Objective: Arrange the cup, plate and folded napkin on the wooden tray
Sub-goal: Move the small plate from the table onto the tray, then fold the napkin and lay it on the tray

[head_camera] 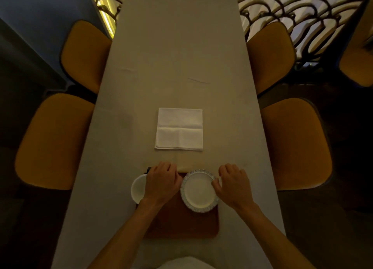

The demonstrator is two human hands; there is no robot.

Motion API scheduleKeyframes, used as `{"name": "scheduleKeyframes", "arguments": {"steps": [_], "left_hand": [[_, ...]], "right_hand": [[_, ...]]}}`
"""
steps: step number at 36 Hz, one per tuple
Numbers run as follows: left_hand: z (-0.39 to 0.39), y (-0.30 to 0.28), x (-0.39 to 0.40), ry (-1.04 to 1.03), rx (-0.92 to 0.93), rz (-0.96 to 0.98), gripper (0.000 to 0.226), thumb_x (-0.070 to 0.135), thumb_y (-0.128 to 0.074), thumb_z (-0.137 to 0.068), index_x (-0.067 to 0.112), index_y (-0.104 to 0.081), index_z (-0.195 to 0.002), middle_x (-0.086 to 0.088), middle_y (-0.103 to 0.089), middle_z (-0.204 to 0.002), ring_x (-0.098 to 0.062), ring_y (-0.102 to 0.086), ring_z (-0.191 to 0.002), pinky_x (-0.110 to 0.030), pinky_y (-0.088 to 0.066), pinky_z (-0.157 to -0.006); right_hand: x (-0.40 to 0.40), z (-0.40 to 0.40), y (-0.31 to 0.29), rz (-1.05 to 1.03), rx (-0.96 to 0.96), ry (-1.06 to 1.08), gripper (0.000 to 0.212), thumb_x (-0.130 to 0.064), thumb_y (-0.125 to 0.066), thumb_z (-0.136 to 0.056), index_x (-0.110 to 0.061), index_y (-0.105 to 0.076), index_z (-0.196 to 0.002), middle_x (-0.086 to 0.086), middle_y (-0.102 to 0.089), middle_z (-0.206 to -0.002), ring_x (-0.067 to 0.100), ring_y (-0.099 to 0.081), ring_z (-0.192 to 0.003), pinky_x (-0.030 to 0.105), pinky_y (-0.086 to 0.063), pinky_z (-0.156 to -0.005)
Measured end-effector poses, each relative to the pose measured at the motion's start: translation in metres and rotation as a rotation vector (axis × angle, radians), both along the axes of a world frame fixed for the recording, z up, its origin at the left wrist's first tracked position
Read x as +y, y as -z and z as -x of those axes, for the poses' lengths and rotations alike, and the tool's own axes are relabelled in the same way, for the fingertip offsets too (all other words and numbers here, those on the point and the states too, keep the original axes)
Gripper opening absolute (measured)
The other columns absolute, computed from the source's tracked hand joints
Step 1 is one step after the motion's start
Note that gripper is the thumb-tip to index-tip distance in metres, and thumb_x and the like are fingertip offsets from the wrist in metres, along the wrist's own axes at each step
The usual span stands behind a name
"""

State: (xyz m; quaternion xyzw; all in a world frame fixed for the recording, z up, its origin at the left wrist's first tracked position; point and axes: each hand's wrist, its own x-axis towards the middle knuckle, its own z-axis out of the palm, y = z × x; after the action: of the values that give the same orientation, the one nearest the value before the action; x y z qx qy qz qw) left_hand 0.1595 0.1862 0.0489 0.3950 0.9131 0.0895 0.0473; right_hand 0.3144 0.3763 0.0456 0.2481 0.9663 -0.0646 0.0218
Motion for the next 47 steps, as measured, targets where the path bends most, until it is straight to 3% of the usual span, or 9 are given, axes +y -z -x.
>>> {"name": "scheduleKeyframes", "arguments": {"steps": [11, 21, 31, 38, 41, 47], "left_hand": [[0.042, 0.022, 0.008, 0.028, 0.027, 0.016, 0.013, 0.035, -0.049, -0.077, 0.025, -0.054, -0.070, 0.006, -0.059, -0.070, -0.017, -0.058, -0.068, -0.034, -0.045, -0.061], [0.128, 0.053, 0.039, 0.001, 0.015, 0.028, 0.011, 0.032, -0.053, -0.075, 0.020, -0.053, -0.075, 0.001, -0.059, -0.076, -0.022, -0.059, -0.072, -0.034, -0.045, -0.064], [0.210, 0.081, 0.080, -0.005, -0.023, 0.024, 0.016, 0.030, -0.060, -0.079, 0.017, -0.057, -0.087, -0.005, -0.063, -0.090, -0.030, -0.058, -0.088, -0.038, -0.045, -0.074], [0.255, 0.094, 0.103, -0.090, -0.092, 0.006, 0.023, 0.036, -0.059, -0.087, 0.020, -0.059, -0.103, -0.005, -0.061, -0.106, -0.028, -0.056, -0.102, -0.040, -0.043, -0.086], [0.267, 0.100, 0.109, -0.117, -0.156, 0.022, 0.028, 0.039, -0.058, -0.088, 0.023, -0.057, -0.111, -0.006, -0.058, -0.111, -0.028, -0.054, -0.106, -0.039, -0.043, -0.088], [0.280, 0.106, 0.120, -0.174, -0.170, 0.008, 0.024, 0.034, -0.057, -0.088, 0.023, -0.057, -0.109, -0.008, -0.056, -0.110, -0.031, -0.056, -0.100, -0.040, -0.045, -0.084]], "right_hand": [[-0.001, 0.056, 0.015, -0.023, -0.082, -0.120, 0.025, -0.044, -0.049, -0.083, -0.020, -0.053, -0.086, 0.000, -0.055, -0.083, 0.023, -0.053, -0.076, 0.037, -0.042, -0.064], [0.038, 0.133, 0.041, -0.032, -0.094, -0.163, 0.025, -0.041, -0.048, -0.085, -0.018, -0.054, -0.092, 0.002, -0.058, -0.091, 0.025, -0.056, -0.083, 0.038, -0.043, -0.068], [0.088, 0.202, 0.072, -0.062, -0.081, -0.174, 0.028, -0.042, -0.050, -0.090, -0.016, -0.053, -0.101, 0.006, -0.059, -0.103, 0.026, -0.054, -0.091, 0.039, -0.043, -0.073], [0.130, 0.250, 0.091, 0.187, -0.026, 0.023, 0.037, -0.049, -0.060, -0.088, -0.017, -0.053, -0.104, 0.005, -0.056, -0.110, 0.026, -0.052, -0.102, 0.040, -0.046, -0.081], [0.143, 0.264, 0.096, 0.303, 0.006, 0.123, 0.037, -0.046, -0.065, -0.085, -0.017, -0.054, -0.105, 0.006, -0.056, -0.110, 0.027, -0.052, -0.103, 0.040, -0.048, -0.082], [0.162, 0.276, 0.103, 0.447, -0.030, 0.183, 0.026, -0.032, -0.068, -0.085, -0.019, -0.058, -0.105, 0.008, -0.053, -0.107, 0.028, -0.054, -0.104, 0.044, -0.051, -0.088]]}}
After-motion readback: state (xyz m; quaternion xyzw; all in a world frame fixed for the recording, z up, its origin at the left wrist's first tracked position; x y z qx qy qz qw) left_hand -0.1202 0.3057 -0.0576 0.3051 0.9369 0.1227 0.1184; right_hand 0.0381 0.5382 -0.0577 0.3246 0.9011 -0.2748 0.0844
